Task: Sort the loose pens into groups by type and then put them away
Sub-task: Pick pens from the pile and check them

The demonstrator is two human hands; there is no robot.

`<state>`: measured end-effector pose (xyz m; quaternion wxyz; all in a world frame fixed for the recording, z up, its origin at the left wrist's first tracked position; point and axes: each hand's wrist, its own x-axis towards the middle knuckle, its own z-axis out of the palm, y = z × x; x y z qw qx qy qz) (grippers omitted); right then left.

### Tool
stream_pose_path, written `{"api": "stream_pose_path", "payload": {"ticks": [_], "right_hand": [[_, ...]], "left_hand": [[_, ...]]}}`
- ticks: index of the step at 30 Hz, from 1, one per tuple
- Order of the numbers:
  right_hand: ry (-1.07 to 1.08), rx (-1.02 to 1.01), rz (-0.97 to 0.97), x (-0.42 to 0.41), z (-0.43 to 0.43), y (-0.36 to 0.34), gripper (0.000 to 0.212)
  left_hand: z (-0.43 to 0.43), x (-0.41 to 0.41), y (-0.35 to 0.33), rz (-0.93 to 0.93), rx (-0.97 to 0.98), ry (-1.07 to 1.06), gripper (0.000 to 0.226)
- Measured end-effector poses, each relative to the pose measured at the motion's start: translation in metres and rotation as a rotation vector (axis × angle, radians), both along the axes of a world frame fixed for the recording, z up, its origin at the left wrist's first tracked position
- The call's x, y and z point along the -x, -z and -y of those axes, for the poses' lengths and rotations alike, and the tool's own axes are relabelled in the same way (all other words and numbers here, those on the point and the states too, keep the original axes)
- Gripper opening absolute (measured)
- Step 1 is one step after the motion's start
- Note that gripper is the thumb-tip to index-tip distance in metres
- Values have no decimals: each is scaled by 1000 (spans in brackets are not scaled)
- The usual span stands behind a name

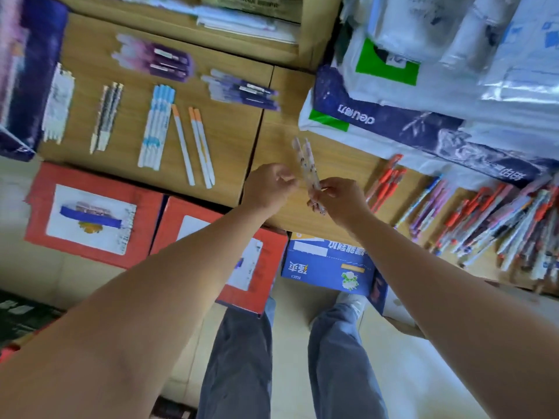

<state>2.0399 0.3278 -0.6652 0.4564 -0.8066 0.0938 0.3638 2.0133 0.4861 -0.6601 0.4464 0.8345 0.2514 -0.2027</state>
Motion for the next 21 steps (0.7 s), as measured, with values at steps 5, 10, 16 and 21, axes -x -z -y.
{"api": "stream_pose_path", "payload": {"ticks": [5,10,16,21], "right_hand": [[23,168,-15,7,-52,25,23],[-28,369,71,13,-74,30,23],[28,402,223,-2,-74,35,26],[26,343,262,-5,-81,39,21]], "left_hand": [[-61,1,19,0,-157,141,30],[-73,-9,28,39,-132,295,45],[-68,-23,31,124,-108,389,55],[-67,-27,30,161,-131,485,53]]}}
